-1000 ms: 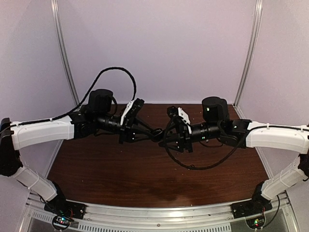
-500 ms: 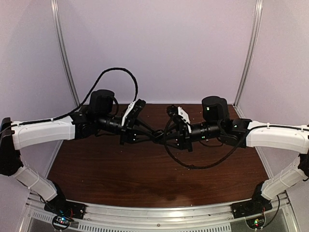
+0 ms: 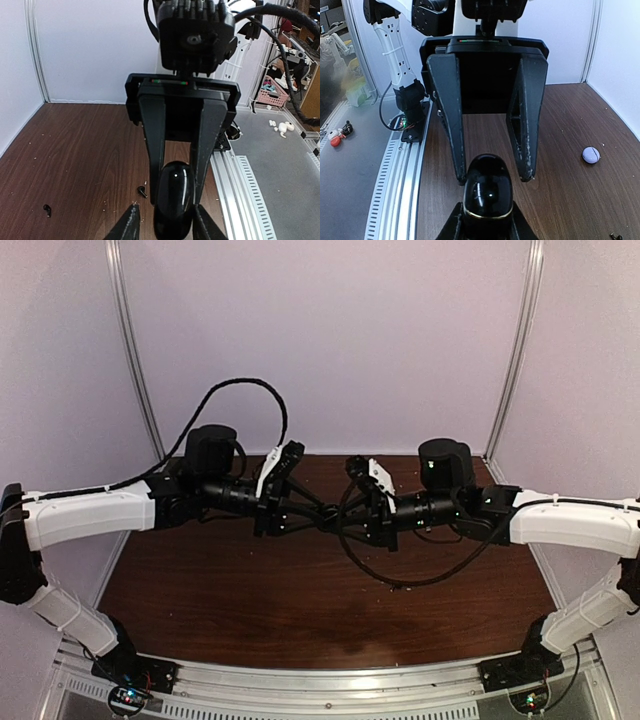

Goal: Insert the wireless bluetooth earbuds into the charging case

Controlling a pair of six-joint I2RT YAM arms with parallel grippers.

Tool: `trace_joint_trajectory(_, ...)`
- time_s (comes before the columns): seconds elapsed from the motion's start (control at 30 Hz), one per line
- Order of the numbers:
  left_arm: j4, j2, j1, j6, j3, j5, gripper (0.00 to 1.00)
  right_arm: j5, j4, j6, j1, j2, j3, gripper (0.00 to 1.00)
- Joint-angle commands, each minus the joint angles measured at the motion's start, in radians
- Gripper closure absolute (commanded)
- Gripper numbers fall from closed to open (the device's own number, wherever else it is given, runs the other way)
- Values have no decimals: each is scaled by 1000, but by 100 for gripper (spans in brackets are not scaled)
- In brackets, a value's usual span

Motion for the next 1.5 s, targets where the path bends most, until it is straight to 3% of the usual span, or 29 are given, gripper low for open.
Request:
trace_joint_trajectory(0.0, 44, -8, 4, -35, 27, -129, 63, -26, 23, -10, 13, -33, 2, 90)
trace_joint_trajectory(0.6, 156, -30, 61, -148, -8, -114, 66, 10, 2, -66, 21, -79, -34, 92)
trace_joint_trajectory(0.87, 267, -73, 101, -193, -82, -166, 58, 49, 107, -4, -7, -127, -102, 94)
trace_joint_trajectory(1.0, 280, -88, 100, -138, -87, -156, 53, 38, 105, 32, -31, -108, -99, 94)
trace_joint_trajectory(1.13, 250, -73, 18, -27, -76, -126, 43, 35, 122, 54, -36, -97, -101, 96)
trace_joint_trajectory(1.47, 165, 5, -39, 40, -3, -97, 42, 30, 122, 46, -36, -82, -95, 97)
